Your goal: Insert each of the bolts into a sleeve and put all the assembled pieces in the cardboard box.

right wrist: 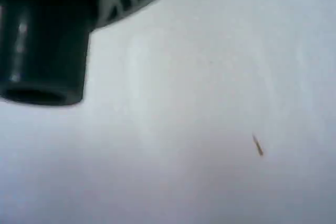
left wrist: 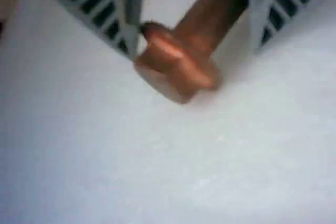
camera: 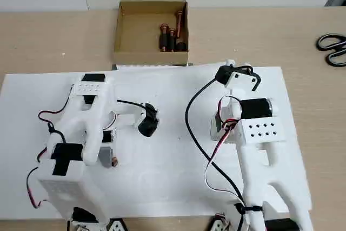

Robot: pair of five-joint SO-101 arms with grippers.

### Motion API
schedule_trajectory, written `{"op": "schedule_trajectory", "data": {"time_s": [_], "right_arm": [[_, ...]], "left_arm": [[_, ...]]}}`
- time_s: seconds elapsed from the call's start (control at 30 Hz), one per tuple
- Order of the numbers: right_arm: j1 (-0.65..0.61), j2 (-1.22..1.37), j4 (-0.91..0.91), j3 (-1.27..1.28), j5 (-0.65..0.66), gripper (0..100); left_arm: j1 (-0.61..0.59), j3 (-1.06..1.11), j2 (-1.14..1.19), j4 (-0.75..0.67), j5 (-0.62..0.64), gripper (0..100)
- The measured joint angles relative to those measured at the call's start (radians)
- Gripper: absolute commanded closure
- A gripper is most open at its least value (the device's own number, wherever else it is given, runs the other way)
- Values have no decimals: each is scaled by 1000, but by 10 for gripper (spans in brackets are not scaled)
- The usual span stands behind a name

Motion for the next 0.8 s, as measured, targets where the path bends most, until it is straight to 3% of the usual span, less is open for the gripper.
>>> {"op": "schedule_trajectory", "data": {"time_s": [0.4, 0.6, 0.8], "right_arm": [[0, 0, 0, 0, 0, 996], [0, 0, 0, 0, 0, 996], [0, 0, 0, 0, 0, 996]], "left_arm": [[14, -11, 0, 5, 0, 991], [-5, -43, 0, 5, 0, 852], [-68, -71, 2, -8, 0, 849]]}}
